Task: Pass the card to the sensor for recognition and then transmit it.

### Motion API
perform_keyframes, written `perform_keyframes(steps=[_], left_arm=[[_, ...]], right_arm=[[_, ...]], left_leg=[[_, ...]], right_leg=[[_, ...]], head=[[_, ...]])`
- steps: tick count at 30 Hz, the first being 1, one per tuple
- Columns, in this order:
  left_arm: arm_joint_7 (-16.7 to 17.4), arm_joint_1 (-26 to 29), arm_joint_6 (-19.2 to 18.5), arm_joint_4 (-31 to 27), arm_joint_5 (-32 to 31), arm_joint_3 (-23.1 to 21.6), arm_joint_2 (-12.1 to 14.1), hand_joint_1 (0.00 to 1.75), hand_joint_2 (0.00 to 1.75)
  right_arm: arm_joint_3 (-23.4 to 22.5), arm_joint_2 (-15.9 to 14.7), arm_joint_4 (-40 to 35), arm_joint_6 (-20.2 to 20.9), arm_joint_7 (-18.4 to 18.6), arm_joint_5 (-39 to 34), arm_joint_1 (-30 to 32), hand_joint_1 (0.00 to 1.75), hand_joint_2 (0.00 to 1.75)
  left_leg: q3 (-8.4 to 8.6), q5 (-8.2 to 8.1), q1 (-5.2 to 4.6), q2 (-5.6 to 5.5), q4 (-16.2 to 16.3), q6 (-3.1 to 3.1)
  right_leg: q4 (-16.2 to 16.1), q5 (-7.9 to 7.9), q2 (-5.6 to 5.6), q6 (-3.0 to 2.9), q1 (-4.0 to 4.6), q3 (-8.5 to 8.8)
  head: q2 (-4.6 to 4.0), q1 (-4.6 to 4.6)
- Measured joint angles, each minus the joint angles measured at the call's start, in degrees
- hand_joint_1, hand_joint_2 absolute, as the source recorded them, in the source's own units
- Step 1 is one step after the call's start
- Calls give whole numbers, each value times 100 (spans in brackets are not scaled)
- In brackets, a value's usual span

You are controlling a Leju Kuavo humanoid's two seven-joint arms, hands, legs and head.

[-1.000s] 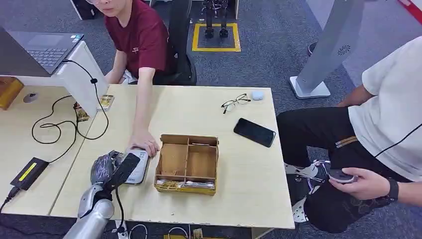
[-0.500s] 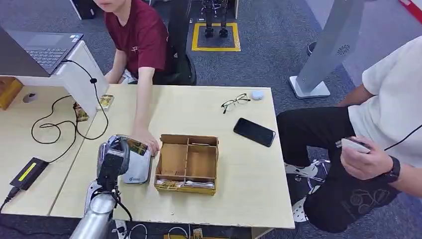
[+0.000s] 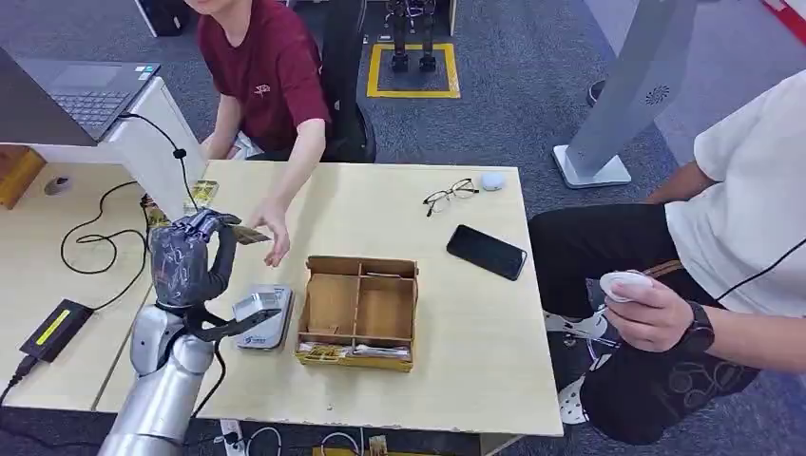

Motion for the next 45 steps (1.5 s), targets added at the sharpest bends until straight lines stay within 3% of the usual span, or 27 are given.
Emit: perform_keyframes(steps=[3,8,17,18,29,31,34,38,45], left_arm=[[-313,-196,0,50,-786,686,-227,175,175],[-387,-434,2,158,-1046,1715,-581,175,175],[-392,-490,2,278,-994,2198,-868,175,175],[-394,-490,2,287,-948,2198,-874,0,175],[-379,-569,0,599,-202,2196,-889,0,175],[-252,-596,2,765,559,2089,-883,0,175],[208,-595,-127,938,1947,1506,-791,0,175],[696,-384,-873,821,2749,479,-406,0,175],[563,898,-2643,-823,3358,-979,611,0,175]], right_arm=[[39,0,-22,17,11,40,-19,0,175],[39,0,-48,-4,-9,35,-25,0,175],[39,2,-50,-44,-52,33,-18,0,175],[39,2,-50,-44,-61,33,-17,0,175],[15,2,-50,-96,-100,29,-10,0,175],[0,2,-50,-146,-100,3,-7,0,175],[-61,4,-48,-208,-120,-15,11,0,175],[-162,9,-46,-243,-234,-120,72,0,175],[-334,9,-11,-240,-315,-207,214,0,175]], left_leg=[[-1,0,0,8,0,0],[-2,3,1,6,0,-4],[-7,3,0,6,0,-4],[-7,3,0,6,0,-4],[-7,3,0,6,0,-4],[-6,3,0,7,0,-4],[-9,3,1,5,0,-5],[-12,3,1,8,0,-5],[-22,-6,1,15,-1,-6]], right_leg=[[0,4,9,-5,1,-7],[0,4,8,-5,1,-9],[0,4,7,-4,0,-12],[0,4,7,-4,1,-12],[-1,4,8,-4,0,-13],[-1,5,9,-4,0,-15],[0,5,6,-4,1,-14],[0,5,10,-4,1,-13],[0,-2,15,-2,1,-29]], head=[[0,-2],[0,-2],[0,-2],[0,-2],[0,0],[0,-2],[0,0],[0,0],[0,-2]])
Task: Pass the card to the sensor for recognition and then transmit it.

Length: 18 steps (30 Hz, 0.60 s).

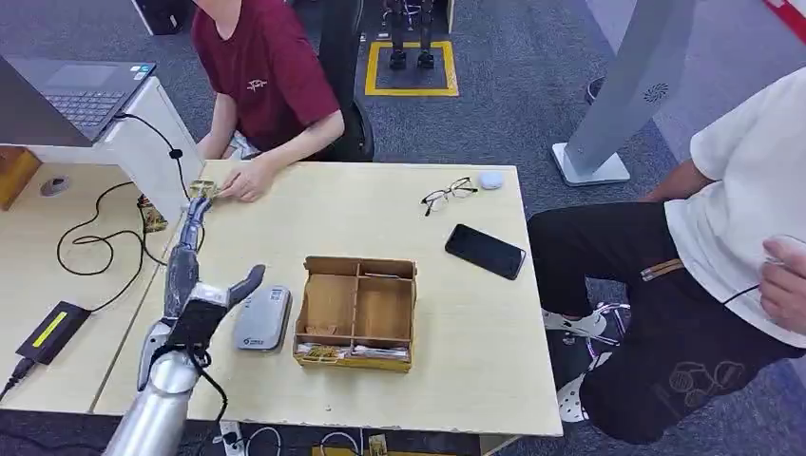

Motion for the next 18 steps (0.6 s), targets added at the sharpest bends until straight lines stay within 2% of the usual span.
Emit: perform_keyframes(steps=[4,8,13,16,18], left_arm=[[-297,627,-47,-824,-473,-481,435,0,175],[-386,1048,272,-1293,-1078,-887,640,0,175],[-74,1209,889,-1402,-1970,-1309,780,0,175],[67,1218,1039,-1365,-2294,-1578,856,0,175],[316,1190,1238,-1271,-2801,-1763,880,0,175]], right_arm=[[-76,0,24,-4,-39,-59,14,0,175],[-105,0,28,-53,-70,-57,18,0,175],[-114,0,33,-52,-26,11,18,0,175],[-116,-2,39,-52,11,33,18,0,175],[-116,-2,44,-52,50,59,15,0,175]], left_leg=[[-1,-1,-1,0,0,0],[-1,-1,0,-1,0,0],[1,1,0,-2,0,-1],[2,3,0,-2,0,1],[1,3,0,-3,0,1]], right_leg=[[-1,0,0,1,-1,-1],[-2,1,-3,1,-1,0],[-2,2,-4,1,0,1],[-2,3,-3,0,0,2],[-2,4,-3,0,-1,2]], head=[[0,0],[0,0],[0,0],[0,0],[0,0]])
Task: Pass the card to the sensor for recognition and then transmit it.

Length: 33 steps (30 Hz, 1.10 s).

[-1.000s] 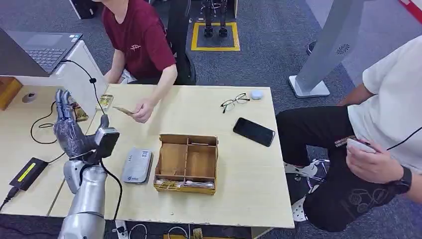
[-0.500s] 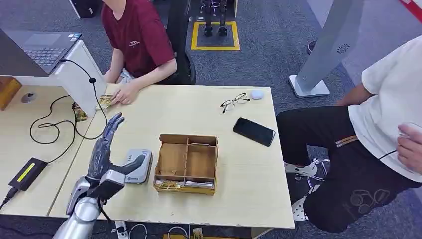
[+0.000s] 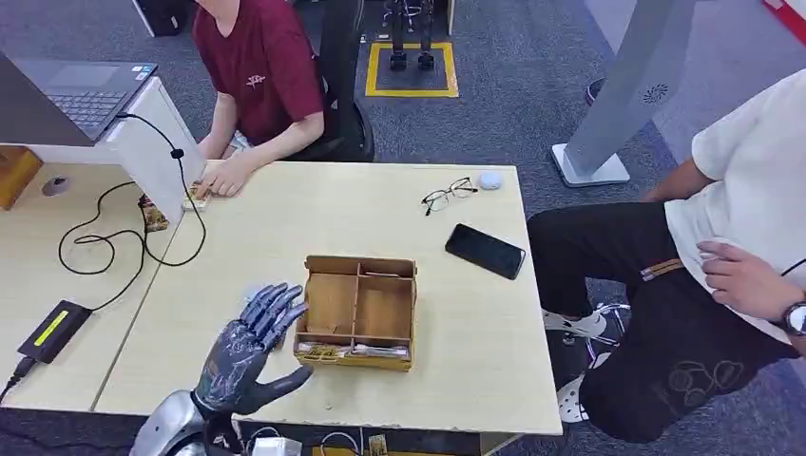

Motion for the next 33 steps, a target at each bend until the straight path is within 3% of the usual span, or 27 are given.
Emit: perform_keyframes(steps=[3,8,19,33], left_arm=[[332,-120,308,271,-819,-236,24,0,175],[524,-431,555,789,-1249,-638,4,0,175],[732,-782,675,1368,-1350,-1141,-195,0,175],[1258,-1127,786,1880,-1363,-1176,-420,0,175]], right_arm=[[0,0,0,20,50,92,-4,0,175],[0,0,0,57,59,127,-18,0,175],[2,-11,0,94,92,179,-29,0,175],[0,-11,0,92,74,190,-35,0,175]], left_leg=[[0,0,0,-1,0,0],[0,0,0,-2,0,0],[0,0,0,-2,0,0],[0,0,0,-1,0,0]], right_leg=[[0,0,0,0,0,0],[0,1,-1,0,0,0],[0,1,-1,-1,0,0],[0,2,0,-2,0,0]], head=[[0,0],[0,0],[0,0],[0,0]])
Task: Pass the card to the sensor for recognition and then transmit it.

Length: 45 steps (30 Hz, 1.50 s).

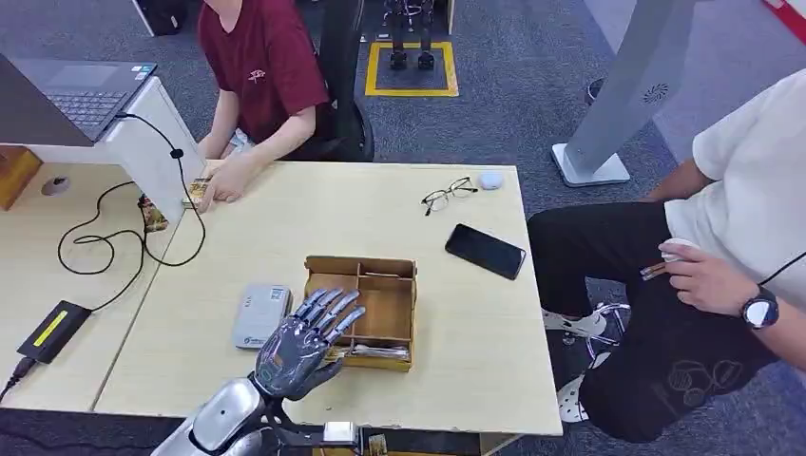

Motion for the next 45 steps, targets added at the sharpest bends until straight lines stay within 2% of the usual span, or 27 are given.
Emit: perform_keyframes(steps=[10,20,21,31,34,45], left_arm=[[-7,-14,17,129,53,0,0,0,175],[-171,-10,-79,127,383,0,0,0,175],[-219,-10,-118,127,444,0,0,175,175],[-341,-8,-601,127,669,0,35,175,175],[-341,-7,-658,127,684,0,57,171,175],[-350,-8,-717,127,737,0,63,175,175]], right_arm=[[0,0,0,-13,0,-2,2,0,175],[0,-2,2,-7,-15,2,3,0,175],[0,-2,2,-7,-20,2,3,0,175],[-2,-13,2,-20,-39,9,6,0,175],[-7,-13,2,-22,-77,37,6,0,175],[-52,-13,2,-22,-136,85,6,0,175]], left_leg=[[0,0,0,0,0,0],[0,0,0,0,0,0],[0,0,0,0,0,0],[0,0,0,0,0,0],[0,0,0,0,0,0],[0,0,0,0,0,0]], right_leg=[[0,0,0,0,0,0],[0,0,0,0,0,1],[0,0,0,0,0,1],[0,0,0,0,0,1],[0,0,0,0,0,1],[0,0,0,0,0,2]], head=[[0,0],[0,0],[0,2],[0,2],[0,0],[0,0]])
